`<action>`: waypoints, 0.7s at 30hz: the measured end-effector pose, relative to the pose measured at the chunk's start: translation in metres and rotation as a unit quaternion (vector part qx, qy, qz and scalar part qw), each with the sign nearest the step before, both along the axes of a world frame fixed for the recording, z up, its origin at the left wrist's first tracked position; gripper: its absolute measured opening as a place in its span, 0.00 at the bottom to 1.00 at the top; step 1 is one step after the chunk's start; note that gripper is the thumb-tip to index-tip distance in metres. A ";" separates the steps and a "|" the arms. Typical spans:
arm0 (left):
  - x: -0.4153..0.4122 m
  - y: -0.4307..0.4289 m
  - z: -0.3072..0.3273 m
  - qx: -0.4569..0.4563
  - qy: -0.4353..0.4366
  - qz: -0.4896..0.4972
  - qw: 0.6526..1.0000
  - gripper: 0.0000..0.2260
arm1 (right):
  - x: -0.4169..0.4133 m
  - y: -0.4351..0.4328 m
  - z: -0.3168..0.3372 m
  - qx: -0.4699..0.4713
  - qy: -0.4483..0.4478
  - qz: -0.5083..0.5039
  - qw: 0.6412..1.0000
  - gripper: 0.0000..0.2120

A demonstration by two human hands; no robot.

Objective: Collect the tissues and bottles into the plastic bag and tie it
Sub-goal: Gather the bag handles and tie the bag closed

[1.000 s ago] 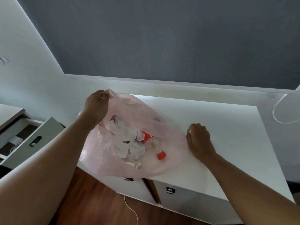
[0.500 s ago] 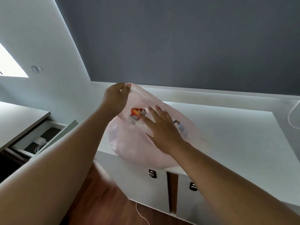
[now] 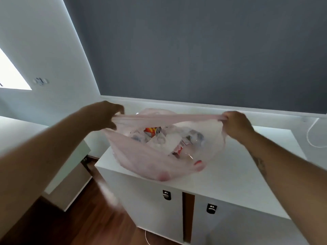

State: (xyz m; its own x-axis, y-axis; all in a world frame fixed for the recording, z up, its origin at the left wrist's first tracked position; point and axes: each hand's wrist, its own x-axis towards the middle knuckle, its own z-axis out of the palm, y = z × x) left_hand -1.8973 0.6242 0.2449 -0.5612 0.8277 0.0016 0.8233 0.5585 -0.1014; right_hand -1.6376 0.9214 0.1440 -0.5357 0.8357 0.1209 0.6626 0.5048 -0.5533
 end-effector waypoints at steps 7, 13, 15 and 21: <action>-0.022 0.006 0.030 0.131 -0.298 0.233 0.916 0.09 | 0.005 0.020 0.099 -0.100 0.174 -0.016 0.980 0.11; -0.012 0.036 0.044 0.300 -0.488 0.172 0.802 0.06 | 0.033 0.021 0.136 -0.219 0.189 -0.017 0.957 0.10; 0.000 0.048 0.035 0.268 -0.482 0.162 0.819 0.06 | 0.047 0.024 0.141 -0.209 0.195 -0.039 0.958 0.11; 0.023 0.095 0.025 0.376 -0.458 0.219 0.775 0.10 | 0.068 0.021 0.142 -0.205 0.208 -0.057 0.955 0.16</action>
State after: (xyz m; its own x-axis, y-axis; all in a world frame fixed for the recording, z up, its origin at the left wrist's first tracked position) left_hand -1.8745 0.7190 0.2695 -0.8394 0.5153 -0.1729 0.0730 0.4220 0.9036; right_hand -1.5701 0.9427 0.2860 -0.4144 0.9089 -0.0459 0.3805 0.1273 -0.9160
